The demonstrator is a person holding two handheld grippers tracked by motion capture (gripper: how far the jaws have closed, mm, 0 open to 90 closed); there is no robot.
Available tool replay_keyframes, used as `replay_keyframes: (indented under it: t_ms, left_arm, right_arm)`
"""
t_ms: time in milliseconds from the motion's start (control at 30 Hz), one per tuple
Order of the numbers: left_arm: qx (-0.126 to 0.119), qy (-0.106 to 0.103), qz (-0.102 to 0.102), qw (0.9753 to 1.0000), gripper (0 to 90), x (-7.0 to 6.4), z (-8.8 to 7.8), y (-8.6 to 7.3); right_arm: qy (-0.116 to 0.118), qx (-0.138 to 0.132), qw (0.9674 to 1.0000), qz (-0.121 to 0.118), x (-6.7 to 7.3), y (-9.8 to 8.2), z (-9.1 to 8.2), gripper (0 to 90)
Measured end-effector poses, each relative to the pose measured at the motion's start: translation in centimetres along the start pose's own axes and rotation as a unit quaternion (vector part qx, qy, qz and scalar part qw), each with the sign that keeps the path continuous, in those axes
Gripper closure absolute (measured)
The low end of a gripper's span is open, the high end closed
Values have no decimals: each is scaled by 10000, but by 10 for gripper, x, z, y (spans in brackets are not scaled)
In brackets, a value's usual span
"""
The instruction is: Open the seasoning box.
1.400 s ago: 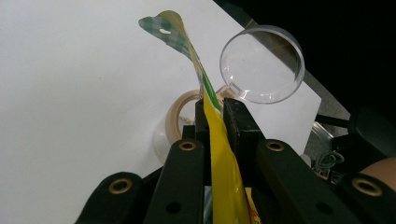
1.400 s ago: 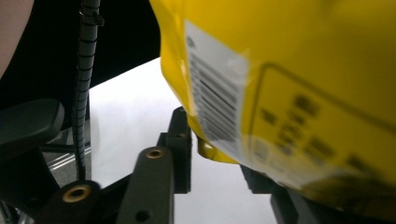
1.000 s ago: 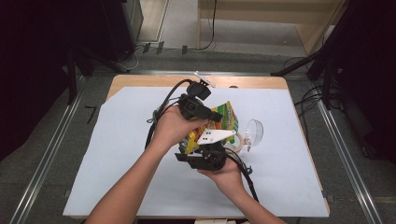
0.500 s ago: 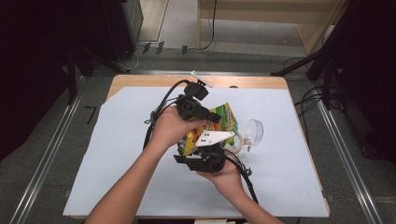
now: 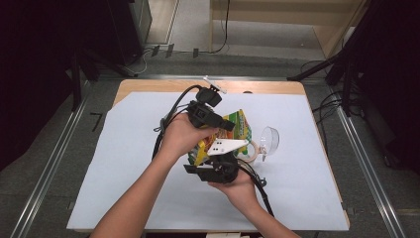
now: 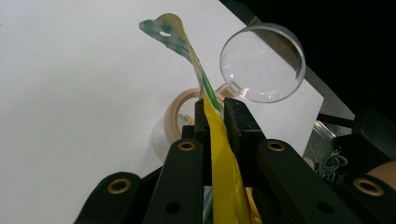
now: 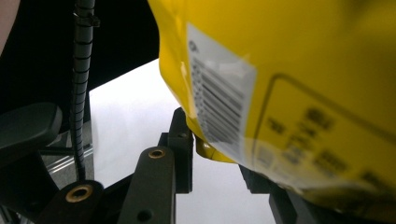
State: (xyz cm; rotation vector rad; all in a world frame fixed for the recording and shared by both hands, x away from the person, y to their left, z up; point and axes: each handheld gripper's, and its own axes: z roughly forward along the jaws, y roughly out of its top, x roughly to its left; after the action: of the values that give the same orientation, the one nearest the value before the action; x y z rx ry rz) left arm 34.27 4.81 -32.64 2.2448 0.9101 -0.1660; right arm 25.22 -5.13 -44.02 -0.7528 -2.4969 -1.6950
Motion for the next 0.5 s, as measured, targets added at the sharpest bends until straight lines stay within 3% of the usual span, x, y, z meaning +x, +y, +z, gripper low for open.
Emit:
replay_keyframes:
  t_ms: [500]
  left_arm:
    - [22, 2, 40, 10000, 845, -6, -3, 0]
  right_arm:
    - [-21, -93, 9999, -35, 2, -1, 1, 709]
